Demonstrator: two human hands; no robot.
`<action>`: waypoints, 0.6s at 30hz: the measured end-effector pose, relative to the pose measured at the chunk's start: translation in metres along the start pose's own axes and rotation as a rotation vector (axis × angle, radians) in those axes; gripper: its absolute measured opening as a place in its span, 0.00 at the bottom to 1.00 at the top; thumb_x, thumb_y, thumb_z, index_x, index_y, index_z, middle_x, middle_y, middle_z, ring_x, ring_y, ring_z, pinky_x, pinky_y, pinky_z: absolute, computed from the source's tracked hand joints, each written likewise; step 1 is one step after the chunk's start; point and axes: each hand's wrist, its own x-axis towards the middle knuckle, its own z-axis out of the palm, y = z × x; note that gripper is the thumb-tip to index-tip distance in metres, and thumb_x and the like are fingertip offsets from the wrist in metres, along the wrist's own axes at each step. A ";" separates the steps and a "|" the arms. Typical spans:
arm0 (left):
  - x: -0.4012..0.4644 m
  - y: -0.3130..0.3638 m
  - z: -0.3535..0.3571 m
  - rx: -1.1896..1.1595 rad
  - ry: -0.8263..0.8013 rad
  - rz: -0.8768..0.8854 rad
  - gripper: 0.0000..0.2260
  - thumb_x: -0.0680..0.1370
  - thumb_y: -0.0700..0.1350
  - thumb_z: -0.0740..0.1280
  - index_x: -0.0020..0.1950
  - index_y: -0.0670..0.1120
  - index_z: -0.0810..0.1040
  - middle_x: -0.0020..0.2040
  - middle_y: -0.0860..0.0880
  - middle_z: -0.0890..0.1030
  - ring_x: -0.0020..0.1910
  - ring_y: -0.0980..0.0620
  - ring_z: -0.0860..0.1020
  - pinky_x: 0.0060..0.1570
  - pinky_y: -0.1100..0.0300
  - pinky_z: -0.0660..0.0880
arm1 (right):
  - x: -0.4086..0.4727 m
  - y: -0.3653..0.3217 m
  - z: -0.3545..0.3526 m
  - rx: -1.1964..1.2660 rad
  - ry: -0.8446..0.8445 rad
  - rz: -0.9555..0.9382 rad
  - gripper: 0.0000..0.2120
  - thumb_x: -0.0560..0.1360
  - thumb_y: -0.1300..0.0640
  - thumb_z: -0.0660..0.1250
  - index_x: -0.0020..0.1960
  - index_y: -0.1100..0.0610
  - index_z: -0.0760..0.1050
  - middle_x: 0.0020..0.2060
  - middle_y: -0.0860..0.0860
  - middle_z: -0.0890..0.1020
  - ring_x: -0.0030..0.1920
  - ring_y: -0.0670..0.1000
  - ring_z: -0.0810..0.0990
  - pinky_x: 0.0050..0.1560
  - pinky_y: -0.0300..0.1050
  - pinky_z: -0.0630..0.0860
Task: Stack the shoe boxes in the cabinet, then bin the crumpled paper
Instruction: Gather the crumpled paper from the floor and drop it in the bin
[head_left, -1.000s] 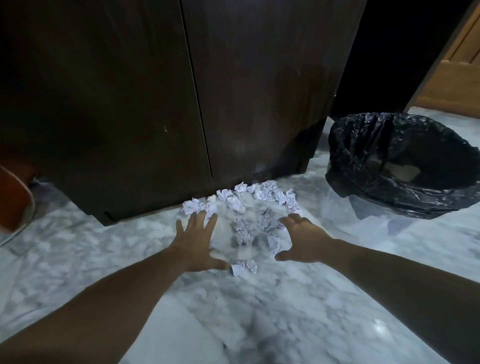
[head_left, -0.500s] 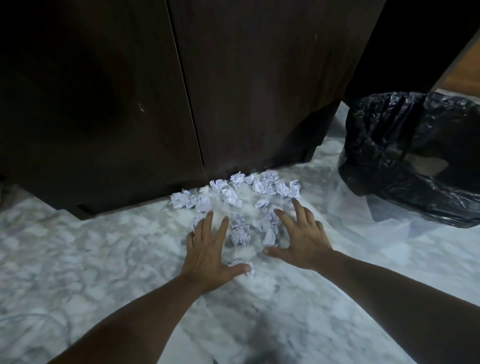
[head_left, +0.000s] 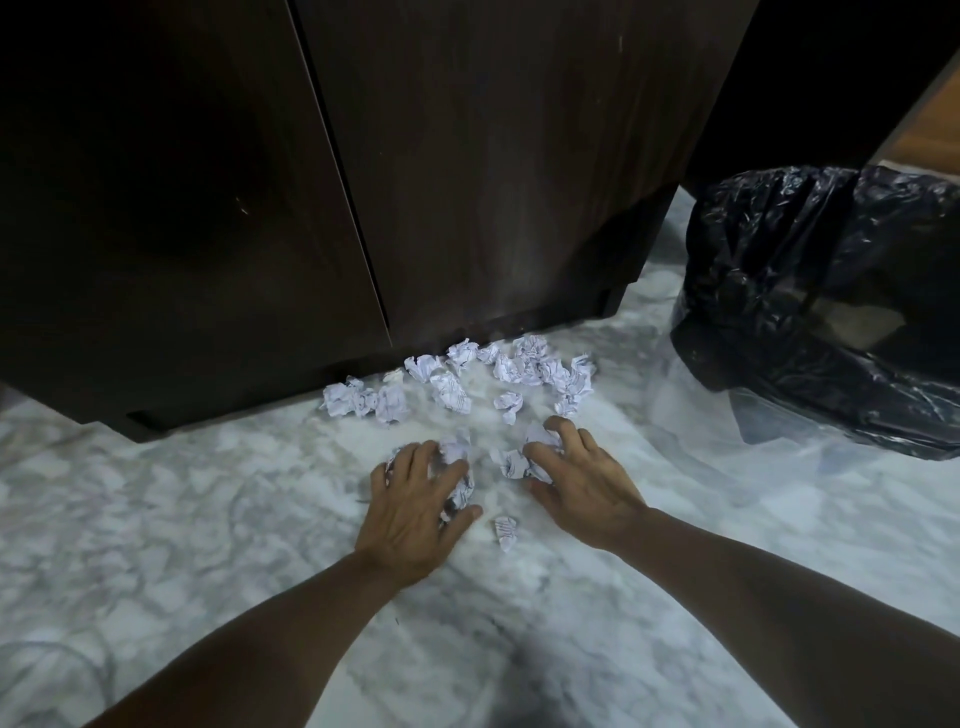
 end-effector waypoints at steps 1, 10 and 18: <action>-0.002 0.000 0.004 0.016 0.052 0.008 0.20 0.75 0.64 0.57 0.59 0.53 0.75 0.61 0.46 0.75 0.59 0.44 0.72 0.51 0.47 0.72 | 0.000 0.000 0.001 0.036 0.000 -0.002 0.14 0.77 0.47 0.60 0.58 0.52 0.73 0.63 0.57 0.70 0.54 0.61 0.77 0.46 0.52 0.78; 0.012 0.002 0.006 0.050 0.225 0.030 0.16 0.76 0.56 0.55 0.46 0.47 0.78 0.40 0.51 0.78 0.43 0.51 0.70 0.42 0.56 0.64 | -0.001 -0.005 -0.010 0.199 0.026 0.038 0.11 0.81 0.56 0.60 0.60 0.60 0.72 0.59 0.56 0.68 0.54 0.58 0.75 0.47 0.41 0.64; 0.048 0.033 -0.047 -0.141 0.310 0.049 0.18 0.79 0.59 0.55 0.47 0.47 0.76 0.45 0.50 0.78 0.48 0.50 0.70 0.46 0.56 0.60 | -0.012 -0.012 -0.083 0.265 0.224 0.034 0.11 0.80 0.53 0.61 0.58 0.58 0.72 0.56 0.54 0.68 0.43 0.53 0.70 0.44 0.46 0.68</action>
